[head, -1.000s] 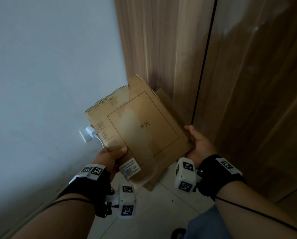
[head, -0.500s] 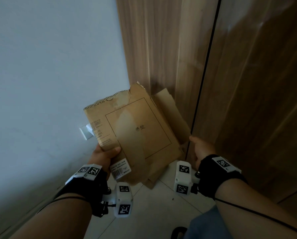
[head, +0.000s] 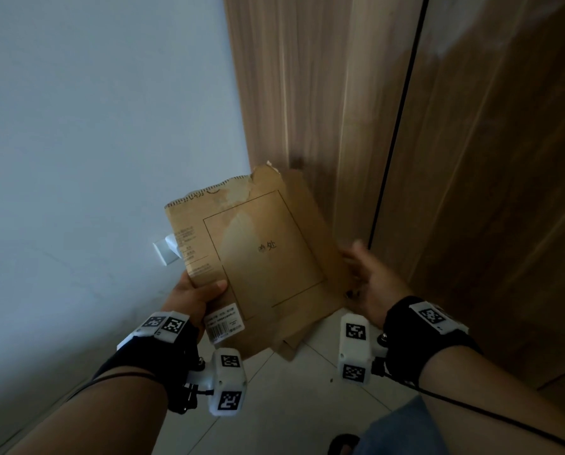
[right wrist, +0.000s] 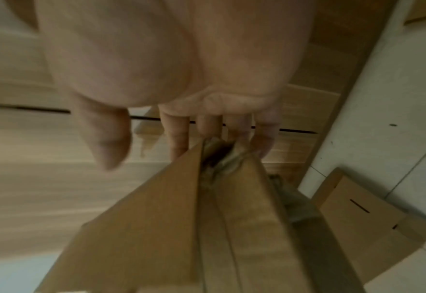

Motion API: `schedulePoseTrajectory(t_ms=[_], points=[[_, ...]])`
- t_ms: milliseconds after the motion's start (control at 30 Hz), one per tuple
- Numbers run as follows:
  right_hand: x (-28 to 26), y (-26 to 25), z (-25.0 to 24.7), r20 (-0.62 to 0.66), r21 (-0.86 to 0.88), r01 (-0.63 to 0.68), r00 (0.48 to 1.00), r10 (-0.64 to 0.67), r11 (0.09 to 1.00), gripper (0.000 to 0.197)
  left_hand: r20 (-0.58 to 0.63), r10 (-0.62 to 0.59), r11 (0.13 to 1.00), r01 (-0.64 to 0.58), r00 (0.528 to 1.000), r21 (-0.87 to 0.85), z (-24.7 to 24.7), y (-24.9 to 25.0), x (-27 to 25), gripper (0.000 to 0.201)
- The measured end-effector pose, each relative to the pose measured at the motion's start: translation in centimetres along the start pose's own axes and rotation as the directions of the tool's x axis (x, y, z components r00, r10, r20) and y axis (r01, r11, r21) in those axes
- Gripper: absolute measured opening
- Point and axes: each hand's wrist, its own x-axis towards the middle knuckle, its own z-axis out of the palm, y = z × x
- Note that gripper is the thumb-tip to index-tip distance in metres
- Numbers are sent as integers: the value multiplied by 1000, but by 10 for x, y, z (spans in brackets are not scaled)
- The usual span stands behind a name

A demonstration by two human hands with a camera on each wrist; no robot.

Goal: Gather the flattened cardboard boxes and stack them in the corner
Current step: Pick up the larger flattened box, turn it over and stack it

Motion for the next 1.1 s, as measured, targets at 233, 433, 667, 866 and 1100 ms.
schedulePoseTrajectory(t_ms=[233, 433, 667, 866, 1100], points=[[-2, 6, 12, 85, -273, 100, 993, -80, 957, 63, 41, -27, 998, 25, 999, 56, 2, -8, 2, 50], [-4, 5, 18, 137, -391, 152, 985, -105, 908, 61, 13, -30, 990, 28, 999, 139, 8, -6, 5, 49], [-5, 5, 19, 149, -256, 102, 987, -65, 961, 48, -99, 36, 954, -4, 994, 301, 10, 3, 8, 53], [2, 3, 13, 87, -196, 118, 991, -103, 973, 56, -144, 36, 880, 37, 989, 473, 13, 3, 9, 59], [-2, 1, 16, 91, -282, 225, 974, -207, 933, 42, -161, 46, 814, 56, 986, 578, 33, 11, -3, 86]])
